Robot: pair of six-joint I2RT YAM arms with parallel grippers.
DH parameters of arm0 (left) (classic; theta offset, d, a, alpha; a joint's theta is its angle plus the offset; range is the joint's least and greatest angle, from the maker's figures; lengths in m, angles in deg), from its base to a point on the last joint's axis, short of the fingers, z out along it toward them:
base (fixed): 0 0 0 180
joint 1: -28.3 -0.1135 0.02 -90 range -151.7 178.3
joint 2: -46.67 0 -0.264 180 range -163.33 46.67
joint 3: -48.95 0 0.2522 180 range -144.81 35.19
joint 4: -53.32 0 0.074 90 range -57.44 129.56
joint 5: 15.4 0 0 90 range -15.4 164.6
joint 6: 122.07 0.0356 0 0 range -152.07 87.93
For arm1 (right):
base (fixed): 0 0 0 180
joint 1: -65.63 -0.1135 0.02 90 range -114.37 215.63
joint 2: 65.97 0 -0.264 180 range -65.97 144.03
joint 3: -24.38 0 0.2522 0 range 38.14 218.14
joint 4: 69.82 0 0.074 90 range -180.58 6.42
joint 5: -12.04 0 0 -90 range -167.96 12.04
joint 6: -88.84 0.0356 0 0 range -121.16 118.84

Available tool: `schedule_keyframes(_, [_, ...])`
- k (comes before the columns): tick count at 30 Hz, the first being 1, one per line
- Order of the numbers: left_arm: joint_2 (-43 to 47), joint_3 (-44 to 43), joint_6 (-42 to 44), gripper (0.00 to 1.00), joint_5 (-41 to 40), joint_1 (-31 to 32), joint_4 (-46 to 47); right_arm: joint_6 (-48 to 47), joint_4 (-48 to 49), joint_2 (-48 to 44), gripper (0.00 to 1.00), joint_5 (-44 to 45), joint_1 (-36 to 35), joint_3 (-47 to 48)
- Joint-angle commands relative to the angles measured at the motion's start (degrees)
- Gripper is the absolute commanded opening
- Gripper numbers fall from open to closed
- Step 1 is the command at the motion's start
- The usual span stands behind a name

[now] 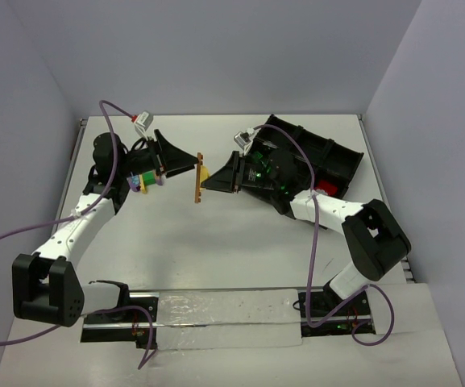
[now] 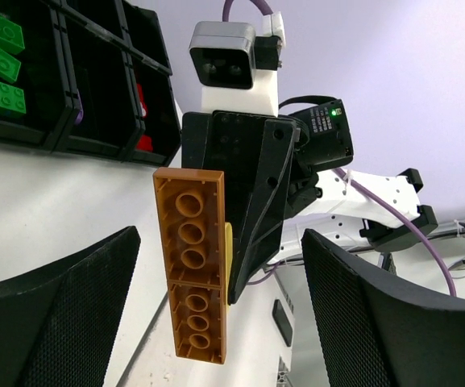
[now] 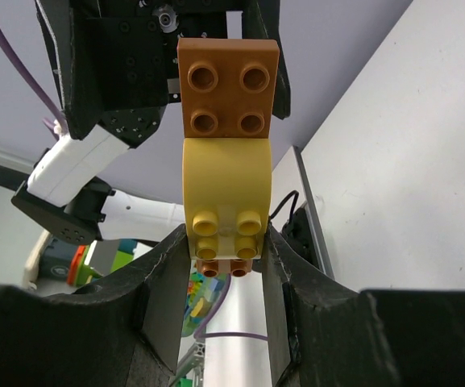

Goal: Sort the legos into containers by color

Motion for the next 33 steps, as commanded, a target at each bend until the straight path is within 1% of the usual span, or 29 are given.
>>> schedule_keyframes(1, [0.09, -1.01, -0.45, 0.88, 0.90, -0.27, 3.36, -0.52, 3.55, -1.08, 0.00, -1.30, -0.30, 1.14])
schedule_keyframes(7, [-1.02, -0.93, 0.09, 0.88, 0.73, -0.29, 3.05, -0.43, 3.58, -0.72, 0.00, -2.08, -0.56, 2.01])
schedule_keyframes(11, [-1.62, -1.36, 0.09, 0.84, 0.73, -0.21, 3.31, -0.34, 3.49, -0.29, 0.00, -2.34, -1.01, 2.61])
schedule_keyframes(16, [-2.11, -1.85, -0.57, 0.78, 0.99, -0.21, 4.15, -0.21, 3.49, 0.42, 0.00, -2.66, -1.44, 3.33])
schedule_keyframes(24, [-2.25, -1.33, -2.25, 0.62, 1.86, -0.21, 6.18, -0.08, 3.49, 1.34, 0.00, -2.70, -1.97, 3.99])
schedule_keyframes(26, [-2.20, -1.22, -2.75, 0.60, 2.08, -0.21, 7.11, -0.08, 3.49, 1.43, 0.00, -2.68, -2.06, 3.94])
schedule_keyframes(30, [-2.07, -0.61, -4.56, 0.51, 2.69, -0.21, 9.42, -0.08, 3.49, 1.63, 0.00, -2.54, -2.06, 3.86])
schedule_keyframes(33, [-1.98, -0.42, -4.59, 0.48, 2.92, -0.19, 9.64, -0.08, 3.49, 1.65, 0.00, -2.44, -2.06, 3.94])
